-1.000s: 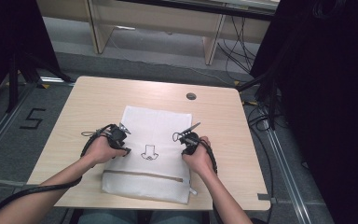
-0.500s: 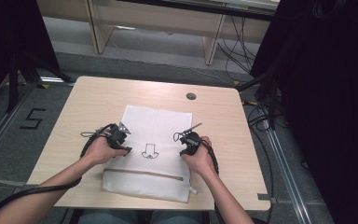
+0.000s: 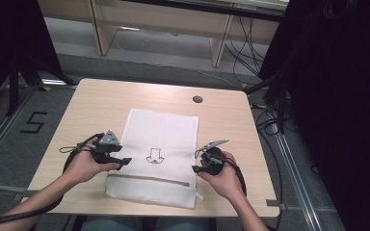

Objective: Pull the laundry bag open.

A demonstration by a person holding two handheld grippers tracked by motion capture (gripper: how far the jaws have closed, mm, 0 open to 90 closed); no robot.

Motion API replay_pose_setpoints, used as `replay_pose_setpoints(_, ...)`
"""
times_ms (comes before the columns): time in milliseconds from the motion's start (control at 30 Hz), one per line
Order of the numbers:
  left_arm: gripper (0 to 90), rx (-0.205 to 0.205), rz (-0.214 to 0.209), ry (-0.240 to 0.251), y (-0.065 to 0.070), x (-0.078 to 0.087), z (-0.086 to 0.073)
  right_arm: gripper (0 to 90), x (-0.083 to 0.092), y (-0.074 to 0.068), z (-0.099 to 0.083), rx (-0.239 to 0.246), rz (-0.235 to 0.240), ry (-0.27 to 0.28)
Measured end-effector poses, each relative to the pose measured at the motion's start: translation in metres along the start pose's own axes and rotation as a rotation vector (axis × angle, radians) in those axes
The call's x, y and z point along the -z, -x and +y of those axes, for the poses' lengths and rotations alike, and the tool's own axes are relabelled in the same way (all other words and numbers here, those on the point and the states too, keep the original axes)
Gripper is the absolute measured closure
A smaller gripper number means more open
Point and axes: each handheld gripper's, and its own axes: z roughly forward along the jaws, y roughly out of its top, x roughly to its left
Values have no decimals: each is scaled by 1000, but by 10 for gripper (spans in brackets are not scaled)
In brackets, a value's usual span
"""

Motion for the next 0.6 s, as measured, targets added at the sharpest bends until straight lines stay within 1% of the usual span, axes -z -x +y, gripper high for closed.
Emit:
replay_pose_setpoints(33,363,-2,-1,8,1,1,0,543,3,2,-4,-18,2,5)
replay_pose_setpoints(100,364,9,-9,30,5,2,-1,541,7,4,-10,-23,2,21)
replay_pose_setpoints(133,363,0,-8,32,8,3,0,542,9,5,-13,-23,-1,26)
replay_pose_setpoints(167,364,2,-17,40,10,3,1,545,11,6,-16,-25,4,34)
replay_pose_setpoints(200,365,-8,-19,47,14,2,3,549,10,6,-20,-31,-2,79)
replay_pose_setpoints(233,368,-12,-26,51,18,2,6,560,14,7,-22,-29,3,48)
replay_pose_setpoints(267,370,-28,-41,53,21,1,8,569,16,7,-24,-27,4,52)
replay_pose_setpoints(300,370,-34,-55,59,26,0,11,575,17,6,-25,-42,5,58)
replay_pose_setpoints(333,370,-43,-60,62,29,-1,13,585,18,7,-27,-32,14,52)
replay_pose_setpoints(367,371,-59,-79,69,34,-3,17,601,19,7,-28,-43,14,57)
replay_pose_setpoints(400,370,-61,-85,75,38,-5,20,622,20,7,-30,-32,16,61)
replay_pose_setpoints(433,369,-75,-96,82,42,-7,23,639,20,6,-31,-32,15,80)
replay_pose_setpoints(467,367,-69,-100,94,46,-9,25,654,22,7,-32,-5,11,57)
replay_pose_setpoints(500,366,-85,-113,90,47,-11,27,668,21,7,-33,-9,10,58)
replay_pose_setpoints(533,365,-75,-118,97,51,-14,28,681,21,8,-34,10,10,56)
replay_pose_setpoints(600,365,-81,-125,100,54,-19,31,691,21,9,-34,14,18,51)
